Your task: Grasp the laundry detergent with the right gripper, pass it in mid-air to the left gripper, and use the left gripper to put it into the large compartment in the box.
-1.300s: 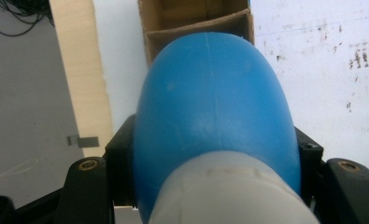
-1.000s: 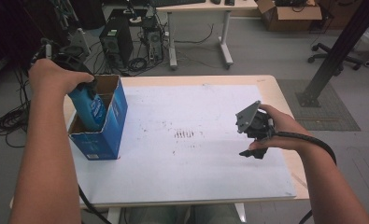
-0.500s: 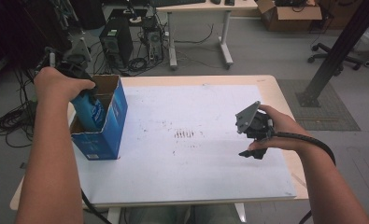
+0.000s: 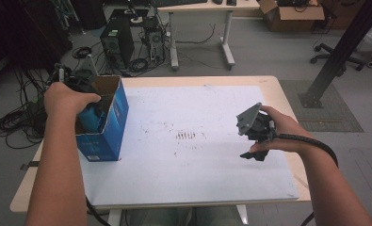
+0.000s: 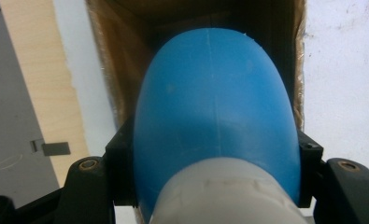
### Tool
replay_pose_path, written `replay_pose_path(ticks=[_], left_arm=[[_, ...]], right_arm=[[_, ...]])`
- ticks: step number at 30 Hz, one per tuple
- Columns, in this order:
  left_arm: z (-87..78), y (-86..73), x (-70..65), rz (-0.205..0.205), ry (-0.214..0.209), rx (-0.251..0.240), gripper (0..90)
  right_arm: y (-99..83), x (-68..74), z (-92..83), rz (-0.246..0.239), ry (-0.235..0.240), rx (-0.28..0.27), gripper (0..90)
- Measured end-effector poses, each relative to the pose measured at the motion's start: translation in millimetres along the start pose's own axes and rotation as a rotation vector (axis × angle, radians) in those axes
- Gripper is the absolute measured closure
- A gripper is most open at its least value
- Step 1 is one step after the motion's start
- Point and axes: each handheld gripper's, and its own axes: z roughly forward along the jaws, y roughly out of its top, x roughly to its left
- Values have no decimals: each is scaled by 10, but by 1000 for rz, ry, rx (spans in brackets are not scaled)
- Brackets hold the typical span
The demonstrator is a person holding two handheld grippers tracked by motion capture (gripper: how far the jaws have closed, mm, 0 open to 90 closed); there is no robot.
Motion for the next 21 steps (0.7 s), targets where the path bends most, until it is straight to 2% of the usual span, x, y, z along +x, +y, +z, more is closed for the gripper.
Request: replay_pose_path(ticks=[13, 21], left_arm=[[225, -31, -8, -11, 2, 12, 380], [320, -31, -18, -1, 12, 21, 380]], right_arm=[[-6, 21, -26, -1, -7, -5, 26], [5, 25, -11, -3, -5, -5, 26]])
